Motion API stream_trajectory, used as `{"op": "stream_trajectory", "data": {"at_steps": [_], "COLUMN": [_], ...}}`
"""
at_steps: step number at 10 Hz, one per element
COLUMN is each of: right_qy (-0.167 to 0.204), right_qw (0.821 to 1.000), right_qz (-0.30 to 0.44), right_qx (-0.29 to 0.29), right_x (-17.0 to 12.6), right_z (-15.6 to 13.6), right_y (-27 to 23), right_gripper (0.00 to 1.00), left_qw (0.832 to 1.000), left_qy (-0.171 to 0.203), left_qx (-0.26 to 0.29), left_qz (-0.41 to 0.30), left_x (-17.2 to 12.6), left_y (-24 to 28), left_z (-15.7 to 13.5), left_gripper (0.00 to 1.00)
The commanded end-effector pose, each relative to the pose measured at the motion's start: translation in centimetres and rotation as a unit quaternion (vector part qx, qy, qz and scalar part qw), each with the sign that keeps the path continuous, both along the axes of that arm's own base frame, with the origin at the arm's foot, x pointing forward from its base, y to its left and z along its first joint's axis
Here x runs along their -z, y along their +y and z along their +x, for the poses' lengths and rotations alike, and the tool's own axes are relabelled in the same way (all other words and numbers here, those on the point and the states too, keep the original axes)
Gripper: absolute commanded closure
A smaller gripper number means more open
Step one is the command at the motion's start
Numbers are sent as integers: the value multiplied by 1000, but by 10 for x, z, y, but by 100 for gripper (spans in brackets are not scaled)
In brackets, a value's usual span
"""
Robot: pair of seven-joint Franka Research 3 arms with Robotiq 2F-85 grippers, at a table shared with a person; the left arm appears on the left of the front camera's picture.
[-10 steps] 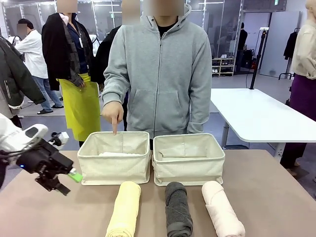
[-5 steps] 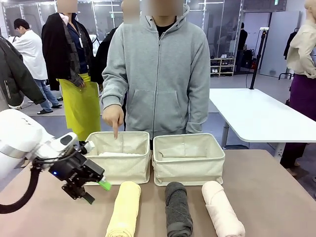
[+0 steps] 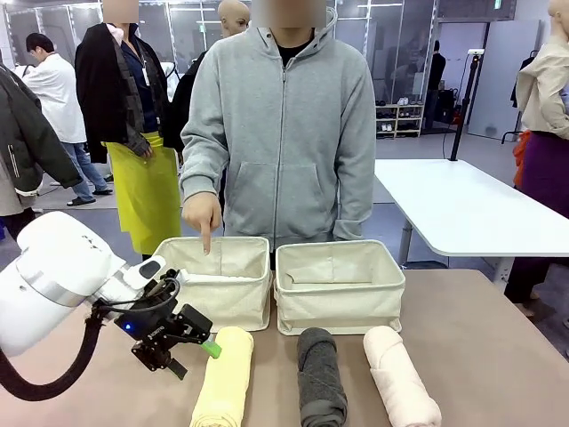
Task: Divide the towels into two baskets.
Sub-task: Pick up one hotel-folded towel from the bottom of the table and place it in the Fabric basket indicated by the person.
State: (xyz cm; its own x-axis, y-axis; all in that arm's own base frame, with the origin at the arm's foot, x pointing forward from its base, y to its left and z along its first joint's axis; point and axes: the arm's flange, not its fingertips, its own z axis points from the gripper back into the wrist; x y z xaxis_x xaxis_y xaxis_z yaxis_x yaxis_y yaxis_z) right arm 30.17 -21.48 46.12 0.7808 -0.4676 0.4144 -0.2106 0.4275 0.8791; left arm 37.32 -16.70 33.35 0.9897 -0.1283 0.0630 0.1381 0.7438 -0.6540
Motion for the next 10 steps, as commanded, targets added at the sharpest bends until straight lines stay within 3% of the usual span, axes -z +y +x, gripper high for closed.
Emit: {"op": "stream_trajectory", "data": {"at_steps": [1, 7, 8, 9, 10], "right_qy": [-9, -9, -9, -9, -9], "right_qw": [1000, 1000, 1000, 1000, 1000], "right_qz": [4, 4, 4, 4, 4], "right_qx": [1, 1, 1, 1, 1], "right_x": [-2, -2, -2, -2, -2], "right_z": [-2, -2, -2, -2, -2], "right_y": [1, 1, 1, 1, 1], "right_gripper": [0, 0, 0, 0, 0], "left_qw": [1000, 999, 999, 999, 999], "left_qy": [-4, -29, -35, -35, -35], "left_qx": [-11, -17, -2, 4, 5], "left_qz": [-3, 4, 5, 5, 8], "left_x": [12, 29, 29, 29, 30], "left_y": [-16, -35, -37, -37, -37], "left_z": [-7, -13, -14, -15, -15], "left_gripper": [0, 3, 18, 23, 38]}}
